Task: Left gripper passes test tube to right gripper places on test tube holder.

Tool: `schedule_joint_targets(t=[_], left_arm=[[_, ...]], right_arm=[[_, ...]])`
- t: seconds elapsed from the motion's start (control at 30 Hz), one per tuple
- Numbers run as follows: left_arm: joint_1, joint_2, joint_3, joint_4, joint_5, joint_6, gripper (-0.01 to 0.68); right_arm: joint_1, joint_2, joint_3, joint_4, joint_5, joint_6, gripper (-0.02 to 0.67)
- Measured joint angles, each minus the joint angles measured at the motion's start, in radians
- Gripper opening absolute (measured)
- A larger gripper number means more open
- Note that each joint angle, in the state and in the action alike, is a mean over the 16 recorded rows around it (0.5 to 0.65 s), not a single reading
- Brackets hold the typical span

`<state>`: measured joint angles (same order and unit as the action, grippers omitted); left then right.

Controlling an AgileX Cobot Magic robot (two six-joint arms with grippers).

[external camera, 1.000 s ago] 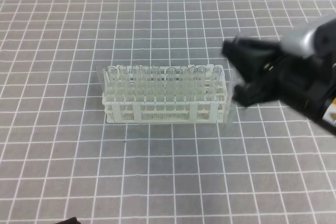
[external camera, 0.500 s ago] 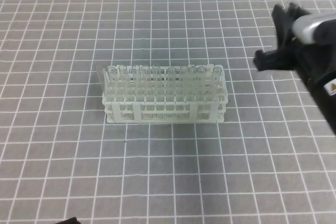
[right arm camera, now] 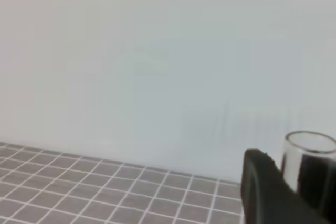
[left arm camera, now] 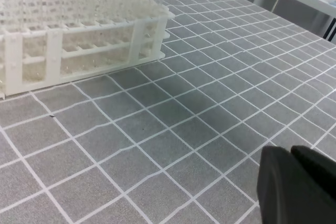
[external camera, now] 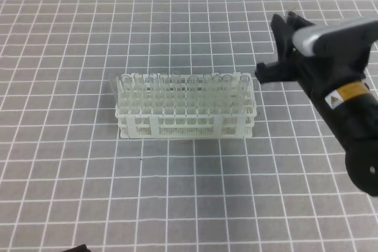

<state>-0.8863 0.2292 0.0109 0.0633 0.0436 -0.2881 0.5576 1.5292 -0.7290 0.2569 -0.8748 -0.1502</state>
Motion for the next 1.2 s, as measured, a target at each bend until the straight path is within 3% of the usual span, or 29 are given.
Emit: schedule_joint_targets(t=[0.33,0.8,1.2], left_arm=[[0.000,0.000,-0.001,0.000,0.002,0.000,-0.001],[0.000,0.001,-0.002,0.000,0.004,0.000,-0.001],[0.000,-0.001,-0.004,-0.001,0.005,0.001,0.000]], right_arm=[[0.034,0.015,-0.050,-0.032,0.071,0.033,0.100],[0.123,0.027,-0.049,0.108,0.049,-0.103,0.100],[0.123,0.077,-0.049,0.157,0.041,-0.096,0.100]])
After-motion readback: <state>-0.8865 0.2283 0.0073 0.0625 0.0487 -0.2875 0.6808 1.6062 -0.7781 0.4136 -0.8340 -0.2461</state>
